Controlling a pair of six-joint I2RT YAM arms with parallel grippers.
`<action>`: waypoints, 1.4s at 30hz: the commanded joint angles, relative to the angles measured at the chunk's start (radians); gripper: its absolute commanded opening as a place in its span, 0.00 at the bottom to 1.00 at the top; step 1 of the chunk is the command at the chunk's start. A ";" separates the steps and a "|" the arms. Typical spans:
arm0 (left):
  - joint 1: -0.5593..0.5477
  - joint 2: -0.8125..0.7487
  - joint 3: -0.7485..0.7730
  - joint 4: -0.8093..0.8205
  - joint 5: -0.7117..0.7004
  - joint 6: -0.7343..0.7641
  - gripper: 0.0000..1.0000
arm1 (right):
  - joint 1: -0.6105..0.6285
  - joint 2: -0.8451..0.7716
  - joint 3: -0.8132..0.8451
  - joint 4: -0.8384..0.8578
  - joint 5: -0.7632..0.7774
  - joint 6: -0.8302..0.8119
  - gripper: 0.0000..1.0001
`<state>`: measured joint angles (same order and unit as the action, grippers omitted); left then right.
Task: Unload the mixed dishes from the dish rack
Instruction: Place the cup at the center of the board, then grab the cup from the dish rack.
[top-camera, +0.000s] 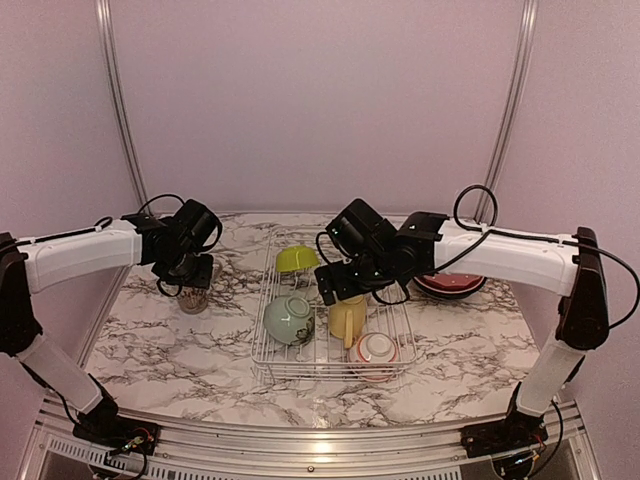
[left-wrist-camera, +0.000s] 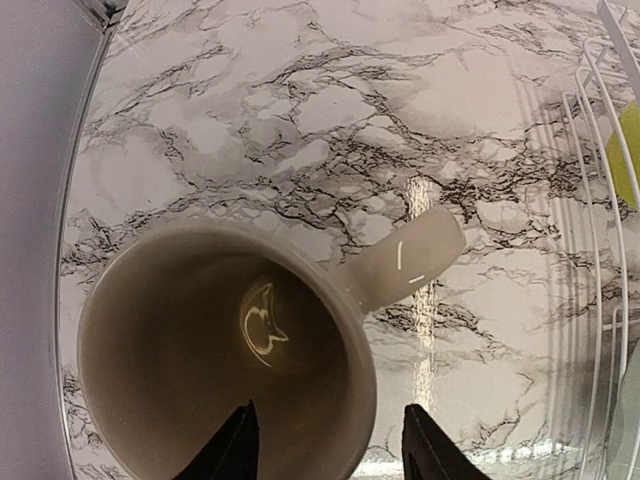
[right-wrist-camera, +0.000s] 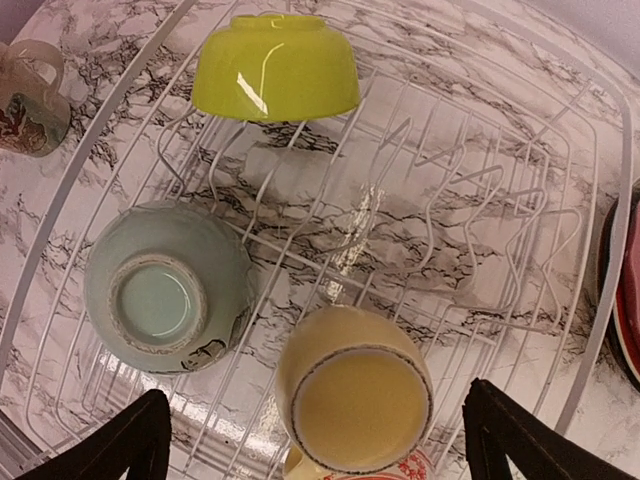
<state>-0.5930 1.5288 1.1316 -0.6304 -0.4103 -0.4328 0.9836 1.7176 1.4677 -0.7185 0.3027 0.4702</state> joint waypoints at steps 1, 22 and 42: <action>0.002 -0.055 0.034 -0.025 -0.018 0.013 0.53 | 0.002 -0.013 -0.020 -0.001 -0.016 -0.002 0.98; -0.018 -0.449 -0.073 0.251 0.264 0.041 0.99 | 0.004 0.106 -0.033 0.018 0.079 0.051 0.94; -0.041 -0.469 -0.153 0.398 0.394 -0.044 0.99 | -0.006 0.096 -0.089 0.089 0.038 0.059 0.71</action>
<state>-0.6254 1.0515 0.9916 -0.2710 -0.0330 -0.4675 0.9825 1.8305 1.3876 -0.6556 0.3569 0.5251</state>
